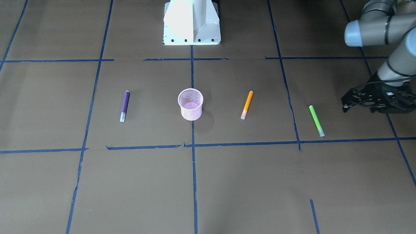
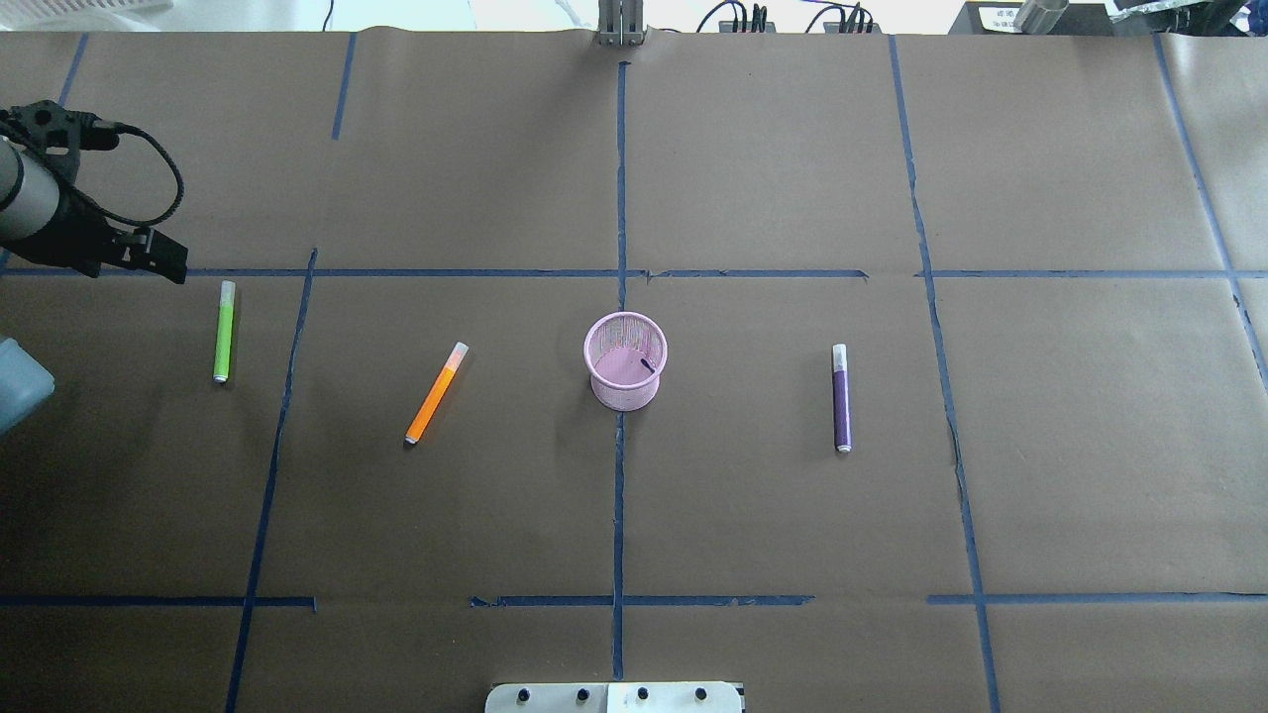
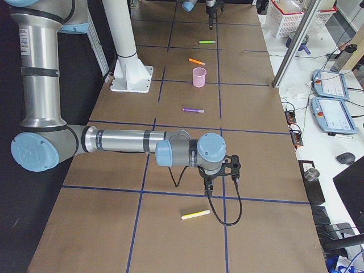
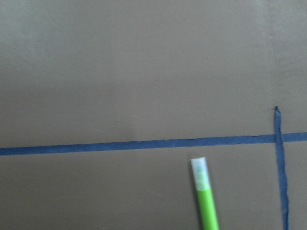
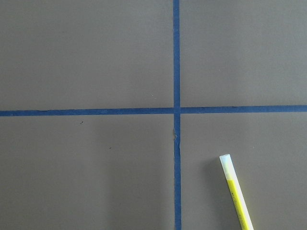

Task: Collect pens into pen holder
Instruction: 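Lower the left gripper onto the green highlighter and grasp it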

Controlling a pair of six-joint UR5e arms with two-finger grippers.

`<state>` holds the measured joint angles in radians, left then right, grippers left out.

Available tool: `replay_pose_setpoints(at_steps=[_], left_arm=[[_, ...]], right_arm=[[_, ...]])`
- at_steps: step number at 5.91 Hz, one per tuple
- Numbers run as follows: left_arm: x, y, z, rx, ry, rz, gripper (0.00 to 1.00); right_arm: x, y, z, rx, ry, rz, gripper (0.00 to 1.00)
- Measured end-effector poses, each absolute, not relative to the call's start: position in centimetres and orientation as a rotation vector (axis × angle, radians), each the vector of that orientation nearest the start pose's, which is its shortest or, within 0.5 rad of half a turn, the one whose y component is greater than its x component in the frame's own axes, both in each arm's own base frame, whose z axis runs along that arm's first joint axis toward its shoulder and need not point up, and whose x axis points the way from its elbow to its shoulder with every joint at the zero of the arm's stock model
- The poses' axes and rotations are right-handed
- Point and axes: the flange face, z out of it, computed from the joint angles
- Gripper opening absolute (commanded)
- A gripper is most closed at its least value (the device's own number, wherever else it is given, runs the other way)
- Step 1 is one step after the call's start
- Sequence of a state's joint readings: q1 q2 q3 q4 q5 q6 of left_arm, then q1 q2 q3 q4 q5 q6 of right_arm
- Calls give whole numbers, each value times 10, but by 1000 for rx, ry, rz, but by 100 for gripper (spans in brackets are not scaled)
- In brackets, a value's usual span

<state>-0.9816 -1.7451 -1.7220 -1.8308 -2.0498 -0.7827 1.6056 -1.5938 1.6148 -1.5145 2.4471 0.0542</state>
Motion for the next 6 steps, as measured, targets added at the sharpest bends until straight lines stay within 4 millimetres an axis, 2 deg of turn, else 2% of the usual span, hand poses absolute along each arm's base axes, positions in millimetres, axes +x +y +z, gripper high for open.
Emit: replay_pose_setpoints(at_steps=[2,4,6], left_arm=[[275,-543,482,115,706,-103,100],[294,-557,500,80,700,-155,100],[309,-560,521,74,724,-186,100]], right_arm=[[72,-485,635,59,-878,50,100],[71,-485,635,58,-878,49,100],[70,-486,633,61,-878,47,100]])
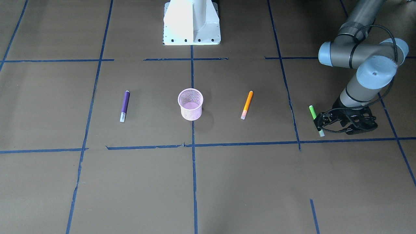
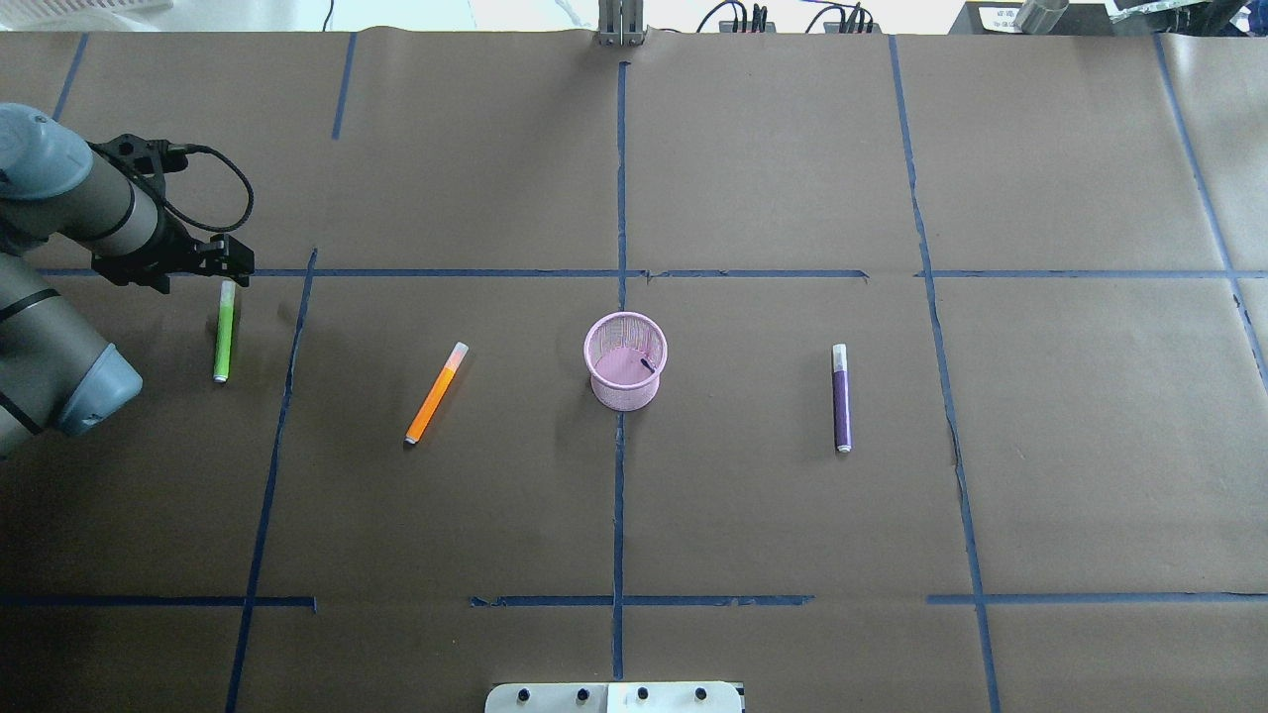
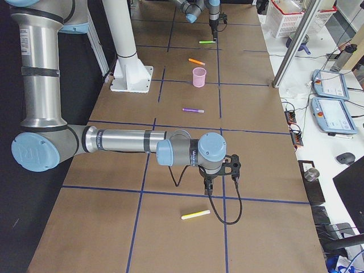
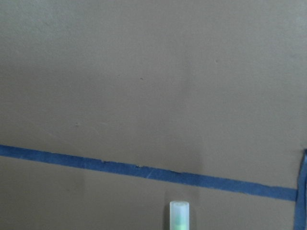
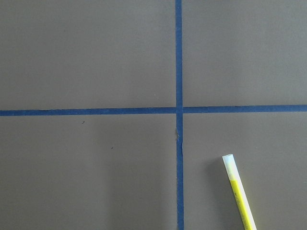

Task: Collect pens into pen holder
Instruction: 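Lower the left gripper onto the green highlighter and grasp it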

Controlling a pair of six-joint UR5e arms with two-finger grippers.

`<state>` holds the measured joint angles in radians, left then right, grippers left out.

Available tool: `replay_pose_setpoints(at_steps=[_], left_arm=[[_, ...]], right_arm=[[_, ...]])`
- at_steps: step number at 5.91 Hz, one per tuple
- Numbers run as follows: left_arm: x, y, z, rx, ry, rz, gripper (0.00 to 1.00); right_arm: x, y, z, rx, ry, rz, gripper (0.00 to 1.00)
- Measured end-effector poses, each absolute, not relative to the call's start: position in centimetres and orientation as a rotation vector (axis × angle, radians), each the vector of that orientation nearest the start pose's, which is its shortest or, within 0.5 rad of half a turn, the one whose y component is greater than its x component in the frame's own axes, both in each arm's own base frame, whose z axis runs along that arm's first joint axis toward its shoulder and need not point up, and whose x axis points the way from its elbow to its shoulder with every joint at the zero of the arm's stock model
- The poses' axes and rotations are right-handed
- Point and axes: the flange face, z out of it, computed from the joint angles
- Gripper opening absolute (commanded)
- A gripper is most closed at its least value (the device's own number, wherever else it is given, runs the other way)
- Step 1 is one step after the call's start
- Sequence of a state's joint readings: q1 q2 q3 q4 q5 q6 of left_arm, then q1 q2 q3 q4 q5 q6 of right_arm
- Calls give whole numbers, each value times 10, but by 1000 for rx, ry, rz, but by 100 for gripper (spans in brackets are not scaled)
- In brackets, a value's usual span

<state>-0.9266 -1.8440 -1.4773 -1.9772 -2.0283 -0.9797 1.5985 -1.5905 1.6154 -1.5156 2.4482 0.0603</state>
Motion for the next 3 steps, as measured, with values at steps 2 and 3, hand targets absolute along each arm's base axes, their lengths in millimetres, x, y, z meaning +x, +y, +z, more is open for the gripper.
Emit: replay_pose_setpoints(at_steps=[2,3], left_arm=[[311,-560,522,73,735,-186,100],[315,-558,523,70,735,-181,98]], right_arm=[[70,-487,632,63,-879,46,100],[70,-487,632,64,-879,46,100]])
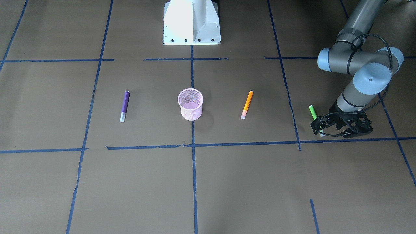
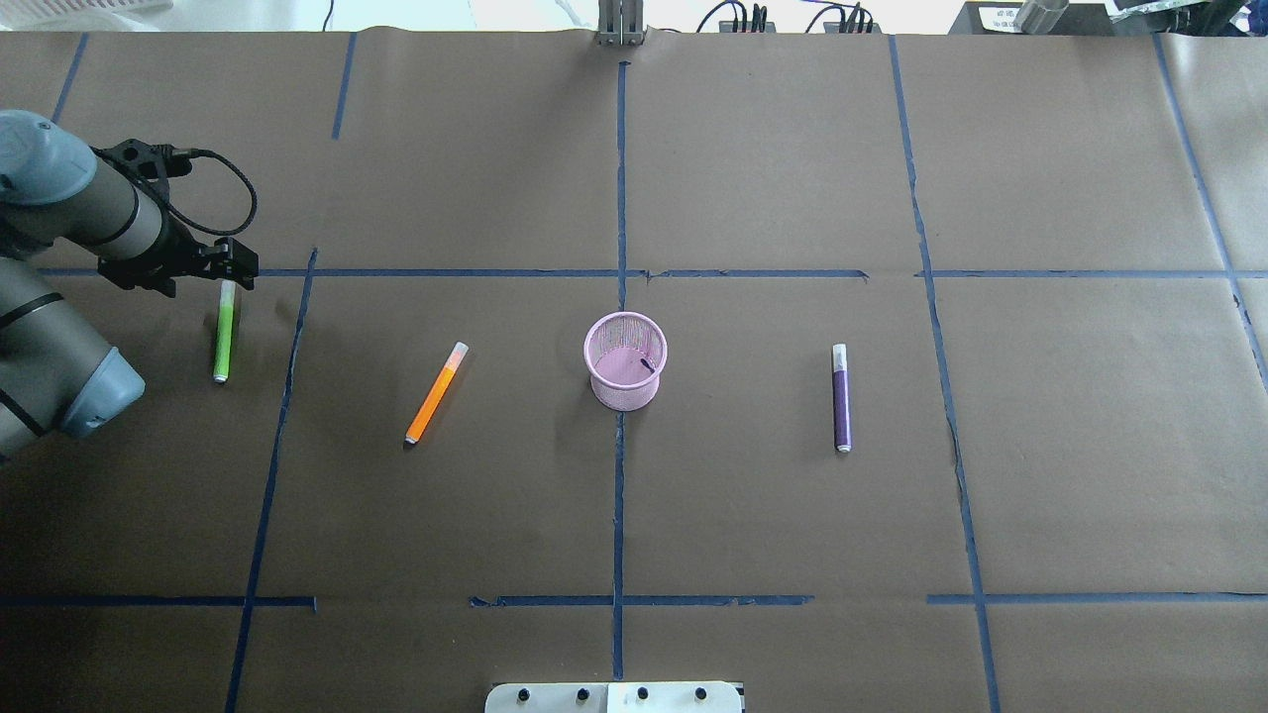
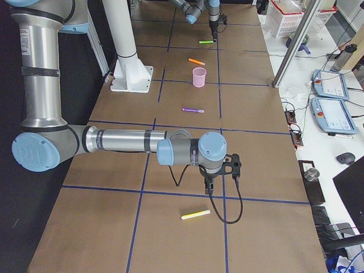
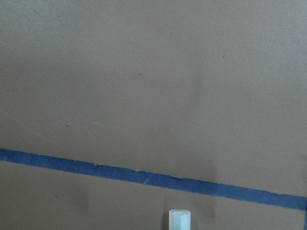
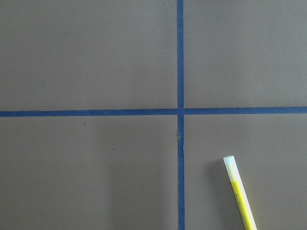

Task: Collect pens into pen holder
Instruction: 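Lower the left gripper onto the green highlighter and grasp it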

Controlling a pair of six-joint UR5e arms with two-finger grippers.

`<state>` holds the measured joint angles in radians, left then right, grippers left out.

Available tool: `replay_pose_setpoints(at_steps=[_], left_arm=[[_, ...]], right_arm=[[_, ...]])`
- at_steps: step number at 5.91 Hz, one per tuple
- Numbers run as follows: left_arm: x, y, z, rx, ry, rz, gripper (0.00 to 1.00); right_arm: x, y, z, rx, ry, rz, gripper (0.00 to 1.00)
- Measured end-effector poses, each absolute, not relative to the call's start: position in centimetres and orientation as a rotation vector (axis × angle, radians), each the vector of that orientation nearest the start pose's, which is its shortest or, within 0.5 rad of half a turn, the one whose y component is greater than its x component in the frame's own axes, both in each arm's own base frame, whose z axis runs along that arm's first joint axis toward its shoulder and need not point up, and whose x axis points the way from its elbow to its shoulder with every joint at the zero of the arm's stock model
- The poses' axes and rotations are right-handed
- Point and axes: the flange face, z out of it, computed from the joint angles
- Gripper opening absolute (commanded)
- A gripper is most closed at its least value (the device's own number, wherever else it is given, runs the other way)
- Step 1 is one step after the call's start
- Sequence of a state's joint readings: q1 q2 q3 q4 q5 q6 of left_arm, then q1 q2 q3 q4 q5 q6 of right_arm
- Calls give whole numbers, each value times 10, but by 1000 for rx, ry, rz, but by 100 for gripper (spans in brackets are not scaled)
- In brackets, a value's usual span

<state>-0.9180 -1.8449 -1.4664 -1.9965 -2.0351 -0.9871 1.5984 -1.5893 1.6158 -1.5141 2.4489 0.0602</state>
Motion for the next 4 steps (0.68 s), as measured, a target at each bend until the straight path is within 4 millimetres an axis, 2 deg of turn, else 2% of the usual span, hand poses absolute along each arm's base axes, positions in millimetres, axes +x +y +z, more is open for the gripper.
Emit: replay_pose_setpoints(at_steps=[2,3,4], left_arm=[[326,-551,526,59,733,-163,77],[328,-550,526,56,732,-160,73],[328,-549,527,55,731,-161,65]], right_arm=[[70,-487,633,61,-879,47,100],[70,-487,633,61,-879,48,100],[70,-487,633,61,-878,48,100]])
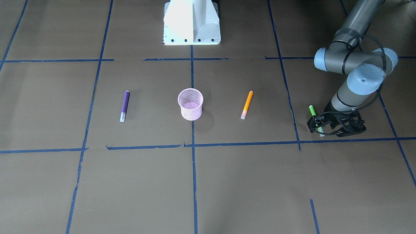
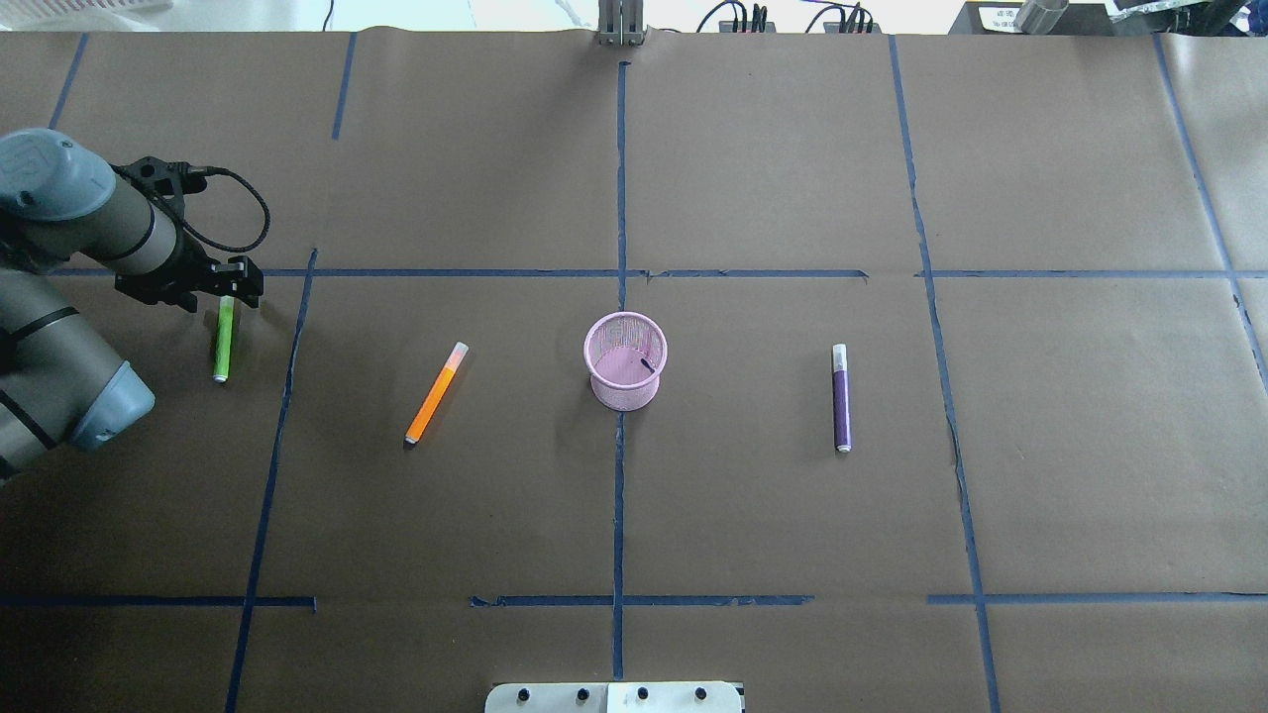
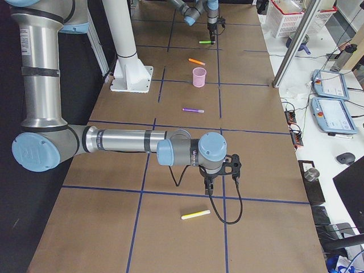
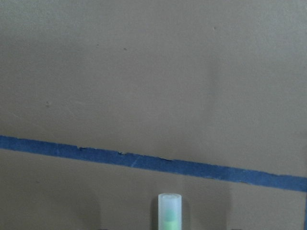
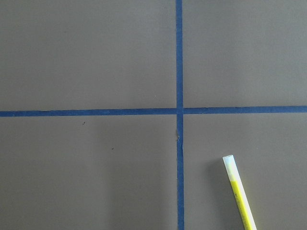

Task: Collect pens into pen holder
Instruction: 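Lower the left gripper onto the green highlighter and grasp it, then lift the green highlighter upright with the left gripper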

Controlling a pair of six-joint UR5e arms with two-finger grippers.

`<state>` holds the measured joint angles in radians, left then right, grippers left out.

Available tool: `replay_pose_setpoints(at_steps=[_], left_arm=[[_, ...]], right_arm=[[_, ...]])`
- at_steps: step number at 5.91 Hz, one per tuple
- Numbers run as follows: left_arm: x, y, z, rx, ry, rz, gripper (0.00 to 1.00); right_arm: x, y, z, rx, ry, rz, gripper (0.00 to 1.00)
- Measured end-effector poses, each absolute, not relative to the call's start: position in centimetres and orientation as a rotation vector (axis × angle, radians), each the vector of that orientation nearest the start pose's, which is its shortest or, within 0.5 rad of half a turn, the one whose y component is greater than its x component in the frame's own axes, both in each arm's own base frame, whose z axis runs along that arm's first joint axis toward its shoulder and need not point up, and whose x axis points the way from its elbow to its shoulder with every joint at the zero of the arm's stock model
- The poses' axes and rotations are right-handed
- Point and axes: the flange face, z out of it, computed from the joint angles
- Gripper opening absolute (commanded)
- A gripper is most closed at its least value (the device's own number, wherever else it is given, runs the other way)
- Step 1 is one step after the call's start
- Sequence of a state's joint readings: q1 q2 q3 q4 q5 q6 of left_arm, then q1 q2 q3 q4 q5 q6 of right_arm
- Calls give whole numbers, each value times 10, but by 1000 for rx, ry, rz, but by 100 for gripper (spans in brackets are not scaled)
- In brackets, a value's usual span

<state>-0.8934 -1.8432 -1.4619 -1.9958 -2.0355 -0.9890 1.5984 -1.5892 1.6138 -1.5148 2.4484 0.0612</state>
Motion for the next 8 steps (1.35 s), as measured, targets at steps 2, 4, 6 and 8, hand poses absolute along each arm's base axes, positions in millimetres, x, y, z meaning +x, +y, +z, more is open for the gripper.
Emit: replay_pose_setpoints(at_steps=[2,4,6,8], left_arm=[[328,-548,528,52,730,-161,59],[328,-547,530,49,727,-161,41],[328,-547,530,45,725,-167,5],[328,-547,525,31,731,-207,0]], right_arm=[[70,-487,633,60,-878,48,100],[70,-487,633,61,-880,48,100],[70,-487,633,60,-881,48,100],[70,-488,633,60,-881,48,100]])
